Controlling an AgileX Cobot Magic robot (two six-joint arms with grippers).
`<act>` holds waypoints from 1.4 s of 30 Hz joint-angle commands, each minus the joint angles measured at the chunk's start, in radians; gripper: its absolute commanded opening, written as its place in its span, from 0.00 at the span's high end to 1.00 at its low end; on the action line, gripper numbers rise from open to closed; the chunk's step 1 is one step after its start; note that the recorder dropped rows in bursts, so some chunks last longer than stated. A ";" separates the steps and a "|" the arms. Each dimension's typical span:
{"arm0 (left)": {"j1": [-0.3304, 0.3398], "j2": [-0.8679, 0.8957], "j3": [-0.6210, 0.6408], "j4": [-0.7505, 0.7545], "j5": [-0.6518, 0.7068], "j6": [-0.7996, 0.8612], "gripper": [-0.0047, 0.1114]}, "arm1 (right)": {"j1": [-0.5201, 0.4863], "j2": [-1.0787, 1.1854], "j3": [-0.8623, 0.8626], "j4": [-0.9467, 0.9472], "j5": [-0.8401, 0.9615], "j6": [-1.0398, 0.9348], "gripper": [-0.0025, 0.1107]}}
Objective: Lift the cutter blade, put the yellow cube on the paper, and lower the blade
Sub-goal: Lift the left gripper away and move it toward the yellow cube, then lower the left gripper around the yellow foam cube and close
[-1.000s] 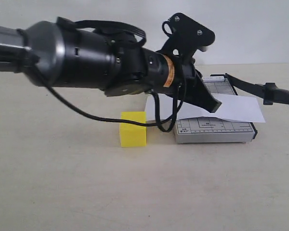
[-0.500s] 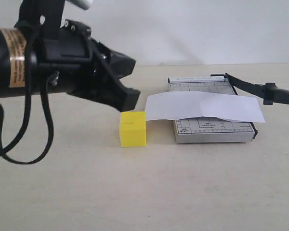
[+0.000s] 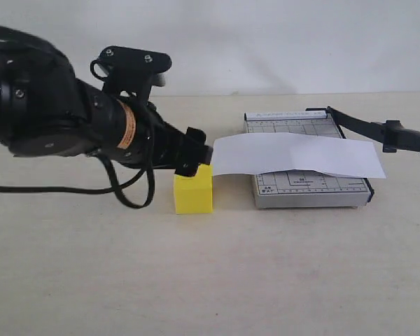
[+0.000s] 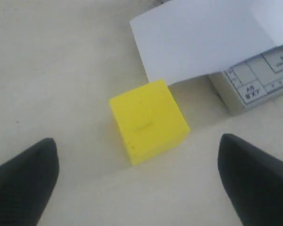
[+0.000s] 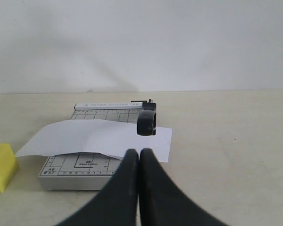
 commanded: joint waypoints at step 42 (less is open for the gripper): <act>0.002 0.323 -0.322 -0.225 0.161 0.188 0.08 | -0.001 -0.004 0.002 -0.005 -0.004 0.001 0.98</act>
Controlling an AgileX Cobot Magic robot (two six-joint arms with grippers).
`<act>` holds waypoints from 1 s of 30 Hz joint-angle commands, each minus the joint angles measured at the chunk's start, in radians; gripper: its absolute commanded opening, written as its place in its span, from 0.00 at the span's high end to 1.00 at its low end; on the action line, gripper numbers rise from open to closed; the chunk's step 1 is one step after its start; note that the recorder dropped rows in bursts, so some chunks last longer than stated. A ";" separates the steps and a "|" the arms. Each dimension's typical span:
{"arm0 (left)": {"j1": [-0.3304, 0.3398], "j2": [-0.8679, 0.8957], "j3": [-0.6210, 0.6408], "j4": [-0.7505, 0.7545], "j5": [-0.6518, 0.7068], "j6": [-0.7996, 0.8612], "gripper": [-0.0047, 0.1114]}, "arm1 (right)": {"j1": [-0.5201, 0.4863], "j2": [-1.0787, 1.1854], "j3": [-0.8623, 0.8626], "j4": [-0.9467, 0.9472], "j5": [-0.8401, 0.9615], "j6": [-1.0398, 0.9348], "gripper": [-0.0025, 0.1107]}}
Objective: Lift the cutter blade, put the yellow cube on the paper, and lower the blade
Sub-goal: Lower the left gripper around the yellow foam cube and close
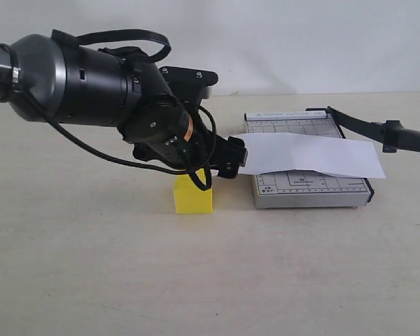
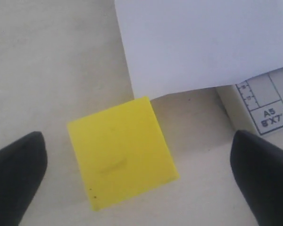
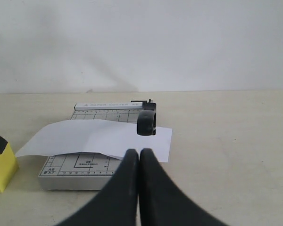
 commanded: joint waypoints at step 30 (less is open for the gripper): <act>0.040 0.101 -0.029 -0.033 -0.002 -0.010 0.08 | -0.001 -0.004 0.002 -0.005 -0.004 0.001 0.98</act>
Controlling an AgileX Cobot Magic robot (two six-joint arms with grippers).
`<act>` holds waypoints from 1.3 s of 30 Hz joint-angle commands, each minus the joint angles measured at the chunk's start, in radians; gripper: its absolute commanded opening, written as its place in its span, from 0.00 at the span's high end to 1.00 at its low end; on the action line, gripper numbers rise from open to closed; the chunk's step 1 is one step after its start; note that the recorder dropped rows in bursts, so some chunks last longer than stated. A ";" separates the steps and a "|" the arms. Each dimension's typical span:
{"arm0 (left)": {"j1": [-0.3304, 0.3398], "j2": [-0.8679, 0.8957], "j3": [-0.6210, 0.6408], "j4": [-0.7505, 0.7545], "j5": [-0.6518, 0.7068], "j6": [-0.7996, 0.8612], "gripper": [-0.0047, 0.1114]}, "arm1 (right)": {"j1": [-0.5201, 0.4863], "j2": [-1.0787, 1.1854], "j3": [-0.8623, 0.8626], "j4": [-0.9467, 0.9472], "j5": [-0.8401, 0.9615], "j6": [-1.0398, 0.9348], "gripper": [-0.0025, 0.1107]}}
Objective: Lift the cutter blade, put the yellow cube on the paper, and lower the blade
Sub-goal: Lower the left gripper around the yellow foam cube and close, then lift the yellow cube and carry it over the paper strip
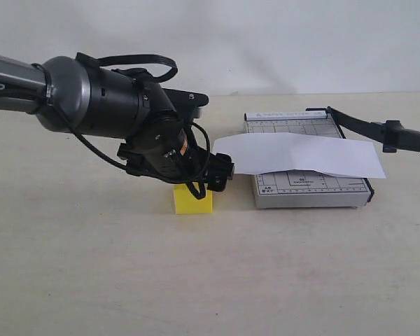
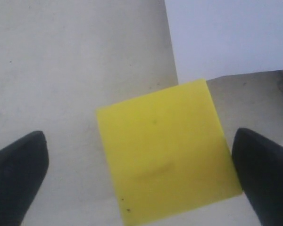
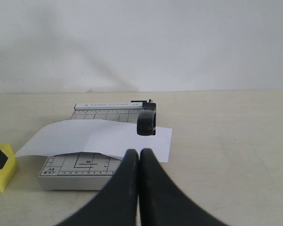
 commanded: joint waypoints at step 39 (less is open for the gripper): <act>-0.100 0.092 -0.448 -0.241 0.122 0.467 0.92 | -0.001 -0.004 0.002 -0.005 -0.018 0.003 0.98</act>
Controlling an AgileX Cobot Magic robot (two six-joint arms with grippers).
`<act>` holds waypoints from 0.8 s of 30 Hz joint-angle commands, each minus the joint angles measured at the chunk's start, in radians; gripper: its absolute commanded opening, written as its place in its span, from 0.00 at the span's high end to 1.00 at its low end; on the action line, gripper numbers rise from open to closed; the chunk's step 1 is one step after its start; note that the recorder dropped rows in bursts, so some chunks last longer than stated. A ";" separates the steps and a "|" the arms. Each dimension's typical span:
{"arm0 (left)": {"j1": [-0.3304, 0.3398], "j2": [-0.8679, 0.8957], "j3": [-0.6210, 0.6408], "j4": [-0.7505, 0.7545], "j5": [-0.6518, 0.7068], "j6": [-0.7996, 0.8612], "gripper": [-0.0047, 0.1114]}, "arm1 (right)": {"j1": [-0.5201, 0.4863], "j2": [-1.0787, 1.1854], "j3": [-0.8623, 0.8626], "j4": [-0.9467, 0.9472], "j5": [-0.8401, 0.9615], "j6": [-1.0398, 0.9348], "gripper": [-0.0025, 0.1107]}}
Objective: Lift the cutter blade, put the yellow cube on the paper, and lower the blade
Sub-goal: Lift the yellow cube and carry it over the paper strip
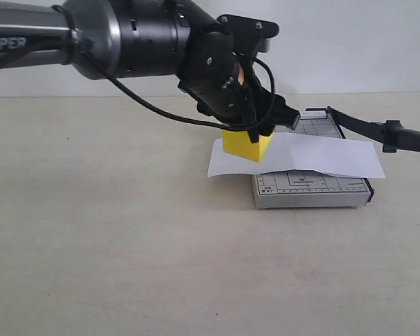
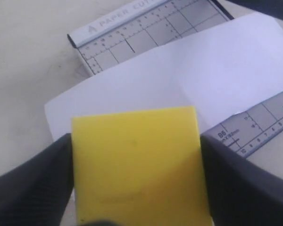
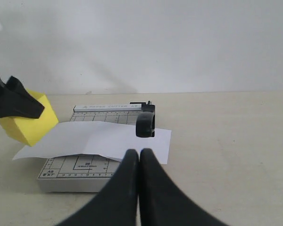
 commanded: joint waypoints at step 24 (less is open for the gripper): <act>-0.093 0.162 -0.245 -0.057 0.046 0.135 0.92 | -0.001 -0.004 0.002 -0.005 -0.045 0.003 0.98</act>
